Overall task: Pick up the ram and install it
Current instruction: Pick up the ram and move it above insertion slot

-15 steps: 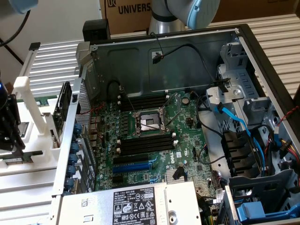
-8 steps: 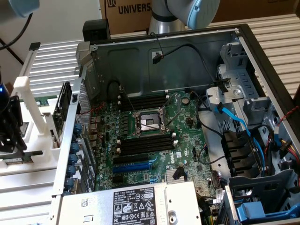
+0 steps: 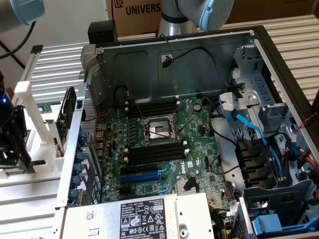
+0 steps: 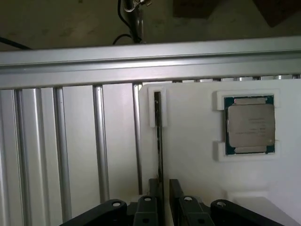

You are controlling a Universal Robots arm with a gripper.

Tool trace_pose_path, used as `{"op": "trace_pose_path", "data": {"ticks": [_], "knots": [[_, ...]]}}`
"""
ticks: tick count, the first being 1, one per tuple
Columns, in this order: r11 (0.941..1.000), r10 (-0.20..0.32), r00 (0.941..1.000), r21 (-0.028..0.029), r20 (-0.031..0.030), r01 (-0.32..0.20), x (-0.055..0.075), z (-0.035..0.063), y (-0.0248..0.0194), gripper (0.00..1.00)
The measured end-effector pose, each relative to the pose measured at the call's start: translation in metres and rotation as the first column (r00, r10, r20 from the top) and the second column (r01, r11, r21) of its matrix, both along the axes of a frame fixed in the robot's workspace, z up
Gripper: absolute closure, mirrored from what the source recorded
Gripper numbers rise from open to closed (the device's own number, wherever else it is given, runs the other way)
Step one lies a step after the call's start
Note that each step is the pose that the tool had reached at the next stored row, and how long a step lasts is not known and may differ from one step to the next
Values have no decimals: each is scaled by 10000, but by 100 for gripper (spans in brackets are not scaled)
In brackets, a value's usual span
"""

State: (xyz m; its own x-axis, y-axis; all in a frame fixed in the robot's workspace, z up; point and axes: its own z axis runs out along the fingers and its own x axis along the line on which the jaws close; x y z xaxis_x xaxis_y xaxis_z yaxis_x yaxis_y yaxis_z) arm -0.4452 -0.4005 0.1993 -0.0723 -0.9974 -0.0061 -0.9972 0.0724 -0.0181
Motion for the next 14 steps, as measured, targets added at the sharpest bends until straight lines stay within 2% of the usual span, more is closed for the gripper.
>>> {"op": "trace_pose_path", "data": {"ticks": [9,10,14], "knots": [[10000,-5,10000,1,0,5,0,-12,0,76],[10000,-5,10000,1,0,5,0,-13,0,87],[10000,-5,10000,1,1,5,0,-13,0,87]]}}
